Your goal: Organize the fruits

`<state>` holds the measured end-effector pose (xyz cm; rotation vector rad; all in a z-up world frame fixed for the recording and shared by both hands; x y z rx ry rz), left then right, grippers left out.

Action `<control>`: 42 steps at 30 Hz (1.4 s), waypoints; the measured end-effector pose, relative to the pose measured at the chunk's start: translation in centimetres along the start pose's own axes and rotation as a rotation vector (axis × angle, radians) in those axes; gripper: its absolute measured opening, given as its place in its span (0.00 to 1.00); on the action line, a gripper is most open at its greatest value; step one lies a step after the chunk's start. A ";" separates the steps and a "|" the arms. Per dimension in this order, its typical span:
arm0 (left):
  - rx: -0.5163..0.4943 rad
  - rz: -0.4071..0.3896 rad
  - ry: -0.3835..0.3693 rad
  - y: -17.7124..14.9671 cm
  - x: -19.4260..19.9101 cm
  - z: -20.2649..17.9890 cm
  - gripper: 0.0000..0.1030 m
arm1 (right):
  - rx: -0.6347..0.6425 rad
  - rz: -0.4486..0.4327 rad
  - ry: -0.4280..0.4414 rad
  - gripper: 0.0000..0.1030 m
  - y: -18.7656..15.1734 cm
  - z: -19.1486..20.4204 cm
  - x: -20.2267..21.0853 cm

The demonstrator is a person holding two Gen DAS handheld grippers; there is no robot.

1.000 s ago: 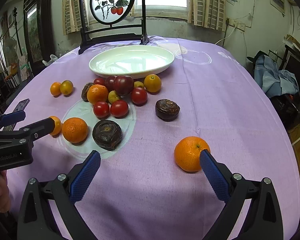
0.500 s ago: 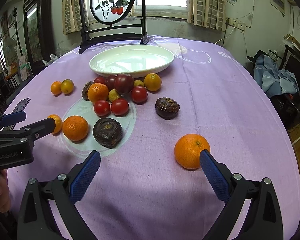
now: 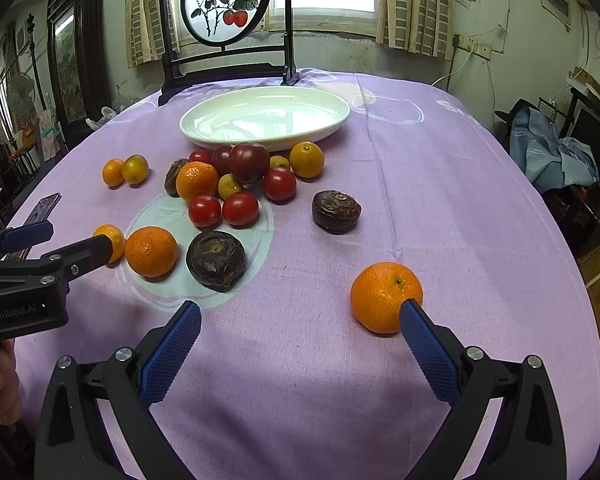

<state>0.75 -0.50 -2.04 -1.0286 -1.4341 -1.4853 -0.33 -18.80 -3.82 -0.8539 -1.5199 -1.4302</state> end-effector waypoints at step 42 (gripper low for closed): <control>-0.212 -0.133 -0.018 1.6 -1.0 -2.4 0.19 | 0.138 0.033 0.007 0.97 1.4 2.1 -0.9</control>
Point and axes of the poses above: each gripper's, at about its wrist camera, not at the fingertips, and x roughly against the way its jaws point, z to its left, y to its top, the point moved 2 cm from there along -x, roughly the way its jaws point, and after that the axes turned 15 degrees about z, right-handed, at the moved point
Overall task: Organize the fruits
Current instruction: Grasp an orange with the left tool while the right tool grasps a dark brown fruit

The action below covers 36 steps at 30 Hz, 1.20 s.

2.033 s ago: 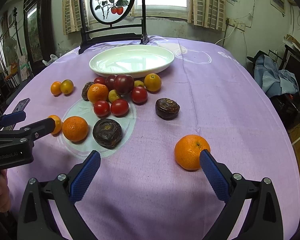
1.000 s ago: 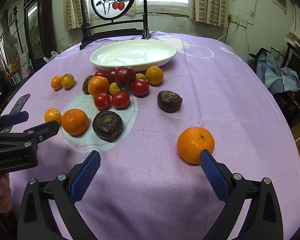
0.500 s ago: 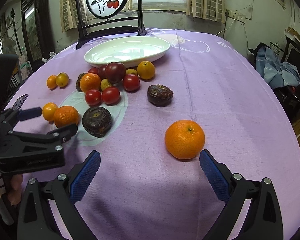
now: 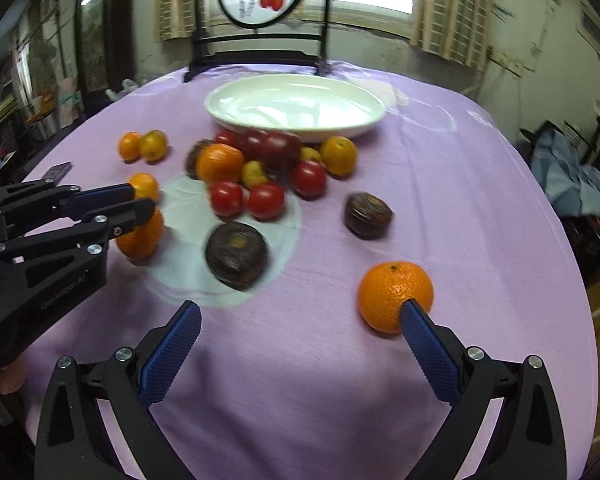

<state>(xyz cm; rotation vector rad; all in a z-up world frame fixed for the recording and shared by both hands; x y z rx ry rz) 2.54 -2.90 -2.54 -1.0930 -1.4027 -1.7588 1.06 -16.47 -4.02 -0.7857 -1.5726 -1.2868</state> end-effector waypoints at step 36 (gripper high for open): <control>0.114 0.089 -0.108 -3.8 -0.3 4.9 0.55 | 0.089 0.098 0.051 0.64 2.3 3.5 -3.2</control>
Point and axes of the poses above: each gripper's, at about its wrist camera, not at the fingertips, and x roughly against the way its jaws point, z to its left, y to its top, the point moved 2 cm from there along -x, roughly the way its jaws point, and after that the axes turned 15 degrees about z, right-handed, at the moved point
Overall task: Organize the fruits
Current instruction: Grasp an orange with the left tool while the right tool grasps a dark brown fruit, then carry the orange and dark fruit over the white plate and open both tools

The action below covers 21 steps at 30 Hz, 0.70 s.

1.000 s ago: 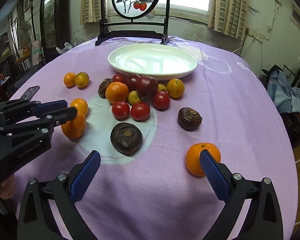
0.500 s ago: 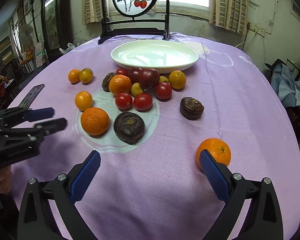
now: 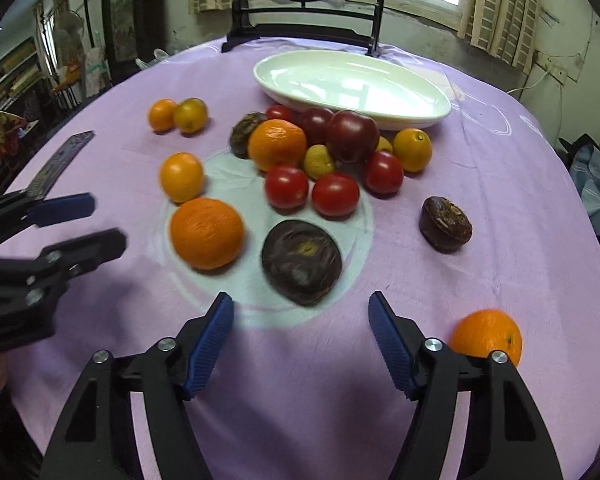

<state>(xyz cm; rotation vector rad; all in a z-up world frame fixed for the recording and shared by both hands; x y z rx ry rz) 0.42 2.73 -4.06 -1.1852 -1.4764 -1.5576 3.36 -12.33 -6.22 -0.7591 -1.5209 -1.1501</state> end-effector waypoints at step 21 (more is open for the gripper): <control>-0.114 0.113 -0.030 1.9 -3.6 -7.0 0.55 | -0.129 -0.092 0.109 0.42 -3.3 -5.5 2.5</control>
Point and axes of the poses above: each gripper's, at about its wrist camera, not at the fingertips, and x roughly against the way its jaws point, z to its left, y to its top, the point moved 2 cm from there along -x, roughly the way its jaws point, and after that the axes turned 15 degrees about z, right-handed, at the moved point
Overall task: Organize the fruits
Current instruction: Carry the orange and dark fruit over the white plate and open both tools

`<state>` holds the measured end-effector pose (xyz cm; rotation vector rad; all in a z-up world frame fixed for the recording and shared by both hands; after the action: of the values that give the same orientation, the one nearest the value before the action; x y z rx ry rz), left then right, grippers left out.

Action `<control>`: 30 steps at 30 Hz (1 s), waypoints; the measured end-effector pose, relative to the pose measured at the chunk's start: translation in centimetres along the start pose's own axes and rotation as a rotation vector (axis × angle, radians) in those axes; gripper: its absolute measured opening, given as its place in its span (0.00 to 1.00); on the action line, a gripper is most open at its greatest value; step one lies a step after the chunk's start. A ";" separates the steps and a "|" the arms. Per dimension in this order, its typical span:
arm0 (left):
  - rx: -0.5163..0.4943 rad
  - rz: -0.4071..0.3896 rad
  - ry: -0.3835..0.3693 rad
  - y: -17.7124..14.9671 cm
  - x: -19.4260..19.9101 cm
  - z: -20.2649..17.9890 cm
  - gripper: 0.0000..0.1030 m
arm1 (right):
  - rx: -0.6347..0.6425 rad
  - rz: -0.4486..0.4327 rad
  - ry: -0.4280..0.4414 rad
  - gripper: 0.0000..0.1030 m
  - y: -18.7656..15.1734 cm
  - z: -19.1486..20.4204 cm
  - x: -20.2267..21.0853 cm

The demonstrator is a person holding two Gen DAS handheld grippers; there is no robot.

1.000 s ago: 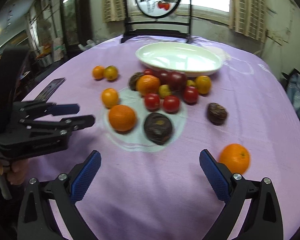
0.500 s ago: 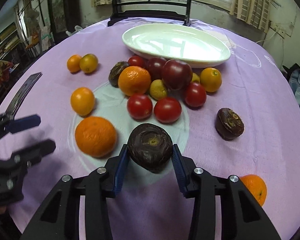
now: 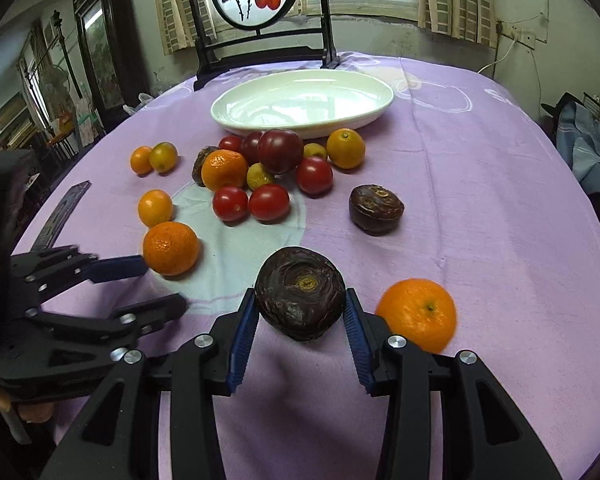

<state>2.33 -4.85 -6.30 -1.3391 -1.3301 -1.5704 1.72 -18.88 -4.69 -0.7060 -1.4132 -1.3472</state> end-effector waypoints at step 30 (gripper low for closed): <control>0.134 -0.082 0.106 18.8 1.3 7.8 0.40 | 0.124 -0.093 -0.098 0.43 17.1 0.1 -2.2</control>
<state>21.60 -1.99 -0.41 -1.1186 -1.4135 -1.5544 17.91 -14.78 -0.57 -0.6376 -1.6105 -1.2986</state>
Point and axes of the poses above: each gripper's, at about its wrist camera, not at the fingertips, and x roughly against the way its jaws point, z to its left, y to its top, the point moved 2 cm from there along -x, roughly the way its jaws point, and after that the axes turned 15 degrees about z, right-handed, at the moved point
